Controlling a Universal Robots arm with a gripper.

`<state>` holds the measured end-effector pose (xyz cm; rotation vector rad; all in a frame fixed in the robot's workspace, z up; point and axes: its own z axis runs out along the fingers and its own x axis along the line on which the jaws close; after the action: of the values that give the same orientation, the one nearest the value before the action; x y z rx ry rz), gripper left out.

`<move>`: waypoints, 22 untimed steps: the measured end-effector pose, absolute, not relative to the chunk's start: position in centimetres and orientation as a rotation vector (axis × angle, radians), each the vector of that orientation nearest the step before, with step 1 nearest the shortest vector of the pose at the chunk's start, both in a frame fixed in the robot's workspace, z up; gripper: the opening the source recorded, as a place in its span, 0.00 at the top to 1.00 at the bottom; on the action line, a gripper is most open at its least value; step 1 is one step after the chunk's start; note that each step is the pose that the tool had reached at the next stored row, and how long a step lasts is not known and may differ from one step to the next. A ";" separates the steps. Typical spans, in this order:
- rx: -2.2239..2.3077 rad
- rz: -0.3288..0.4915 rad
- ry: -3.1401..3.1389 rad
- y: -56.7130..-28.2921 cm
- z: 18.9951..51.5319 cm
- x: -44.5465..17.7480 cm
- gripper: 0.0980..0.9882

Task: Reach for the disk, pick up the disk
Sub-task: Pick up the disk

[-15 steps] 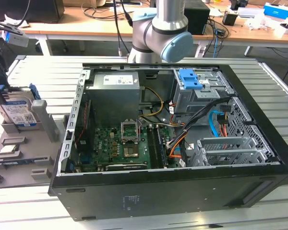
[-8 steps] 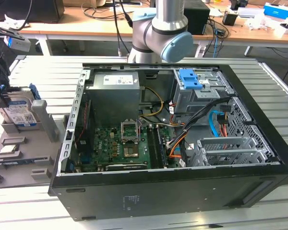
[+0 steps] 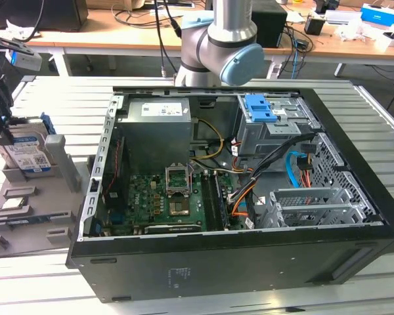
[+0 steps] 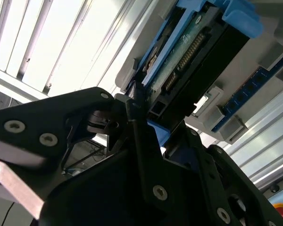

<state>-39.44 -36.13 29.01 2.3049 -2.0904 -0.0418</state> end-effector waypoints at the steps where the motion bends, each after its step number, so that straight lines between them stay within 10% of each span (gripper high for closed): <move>1: 2.305 -0.042 -2.090 -36.1 29.0 -39.4 0.69; 22: 2.305 -0.042 -2.090 -36.1 30.3 -39.4 0.70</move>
<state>-39.44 -36.11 30.25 2.3049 -2.0904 -0.0417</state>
